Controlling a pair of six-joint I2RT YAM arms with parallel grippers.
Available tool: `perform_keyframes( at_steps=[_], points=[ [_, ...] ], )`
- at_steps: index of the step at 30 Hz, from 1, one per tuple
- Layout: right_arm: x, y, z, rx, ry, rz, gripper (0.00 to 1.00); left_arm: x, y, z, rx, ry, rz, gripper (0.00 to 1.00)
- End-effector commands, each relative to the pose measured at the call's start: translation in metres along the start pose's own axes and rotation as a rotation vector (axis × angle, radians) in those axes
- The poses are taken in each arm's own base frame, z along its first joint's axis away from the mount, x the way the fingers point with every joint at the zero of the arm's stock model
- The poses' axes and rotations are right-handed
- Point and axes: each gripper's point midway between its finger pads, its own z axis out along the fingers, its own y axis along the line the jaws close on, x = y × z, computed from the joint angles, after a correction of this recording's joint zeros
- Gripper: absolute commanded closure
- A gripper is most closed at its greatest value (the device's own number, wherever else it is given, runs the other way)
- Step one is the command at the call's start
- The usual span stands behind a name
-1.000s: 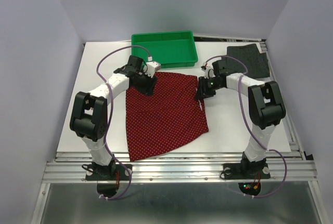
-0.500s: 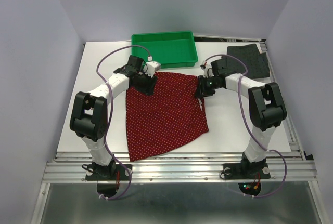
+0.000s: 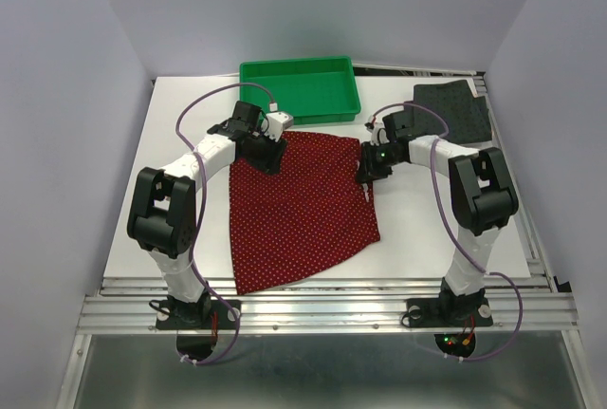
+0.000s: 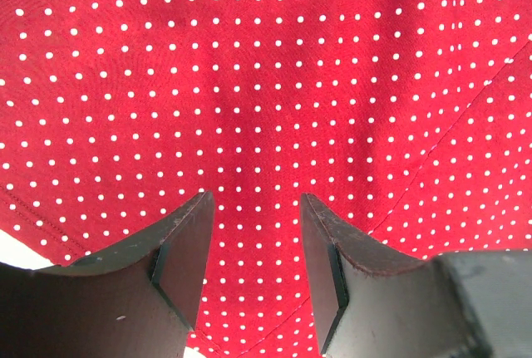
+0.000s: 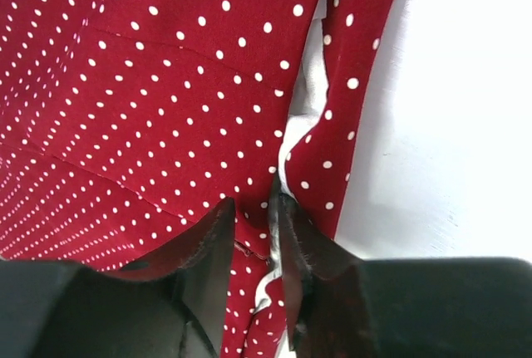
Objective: Fold and stack the skirts
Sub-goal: Flatten the skirt out
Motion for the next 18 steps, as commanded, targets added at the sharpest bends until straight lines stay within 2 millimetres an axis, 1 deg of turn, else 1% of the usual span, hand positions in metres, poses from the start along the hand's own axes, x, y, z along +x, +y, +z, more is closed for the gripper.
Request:
perform_keyframes(
  at_steps=[1, 2, 5, 9, 12, 14, 15, 18],
  points=[
    [0.002, 0.008, 0.004, -0.045, 0.007, -0.008, 0.69, -0.009, 0.000, -0.008, 0.000, -0.036, -0.001, 0.43],
    [0.002, 0.011, 0.003, -0.055, 0.008, -0.007, 0.72, -0.009, 0.000, -0.008, 0.000, -0.036, -0.001, 0.43],
    [-0.003, 0.017, -0.002, -0.070, -0.005, -0.012, 0.78, -0.009, 0.000, -0.008, -0.001, -0.034, 0.002, 0.43],
    [-0.007, 0.024, -0.009, -0.088, -0.011, -0.014, 0.80, -0.008, 0.000, -0.007, -0.001, -0.033, 0.000, 0.43],
    [-0.012, 0.030, -0.016, -0.097, -0.022, -0.014, 0.90, -0.008, 0.001, -0.007, -0.001, -0.031, -0.001, 0.43],
    [-0.019, 0.035, -0.022, -0.105, -0.035, -0.016, 0.99, -0.007, 0.000, -0.007, 0.001, -0.030, 0.000, 0.43],
    [-0.022, 0.038, -0.026, -0.107, -0.044, -0.019, 0.99, -0.007, 0.000, -0.007, 0.001, -0.030, -0.001, 0.43],
    [-0.036, 0.047, -0.046, -0.086, -0.096, -0.039, 0.99, -0.006, 0.000, -0.007, 0.000, -0.027, -0.001, 0.43]
  ],
)
